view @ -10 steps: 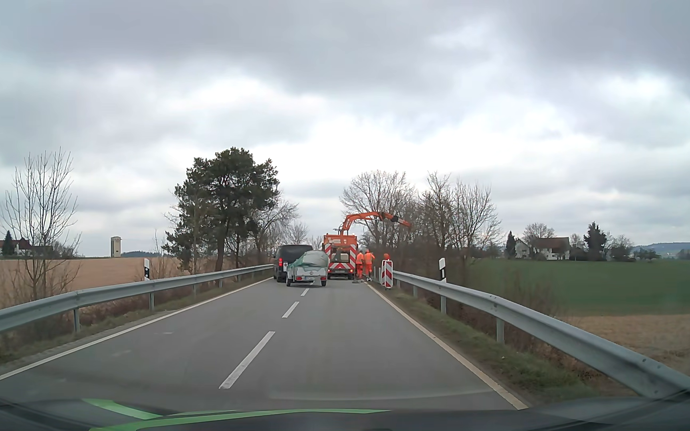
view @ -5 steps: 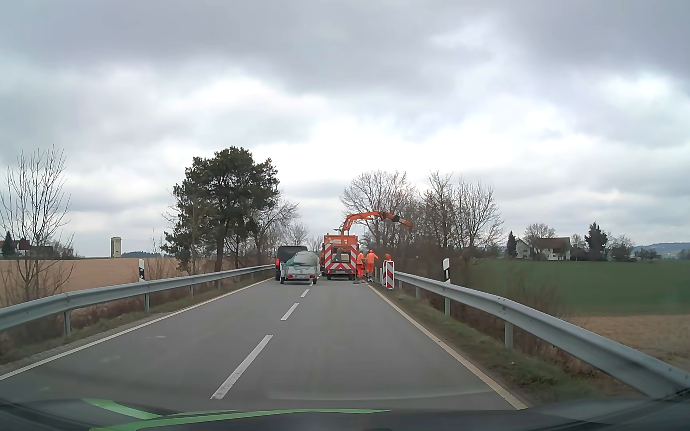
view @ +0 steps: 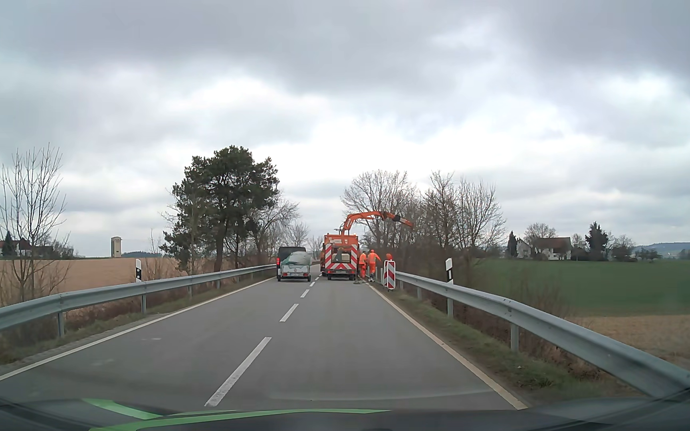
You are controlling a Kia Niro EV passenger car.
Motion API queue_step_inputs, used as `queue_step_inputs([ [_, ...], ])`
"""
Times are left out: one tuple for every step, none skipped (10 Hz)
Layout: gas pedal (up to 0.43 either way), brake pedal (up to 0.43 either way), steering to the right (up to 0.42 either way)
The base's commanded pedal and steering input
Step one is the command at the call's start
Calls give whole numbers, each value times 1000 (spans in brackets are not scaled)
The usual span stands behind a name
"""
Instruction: Follow the waypoints while adhering to traffic rules and regulations
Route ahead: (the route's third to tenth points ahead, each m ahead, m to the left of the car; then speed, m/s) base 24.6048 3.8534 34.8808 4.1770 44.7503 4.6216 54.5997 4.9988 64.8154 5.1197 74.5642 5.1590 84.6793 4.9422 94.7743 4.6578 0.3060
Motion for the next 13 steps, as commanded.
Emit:
queue_step_inputs([
  [0, 128, -13],
  [0, 128, -13],
  [0, 128, -13],
  [0, 134, -13],
  [0, 134, -13],
  [0, 134, -13],
  [0, 140, -13],
  [0, 140, -13],
  [0, 140, -13],
  [0, 146, -13],
  [0, 152, -13],
  [0, 159, -13],
  [0, 159, -13],
])
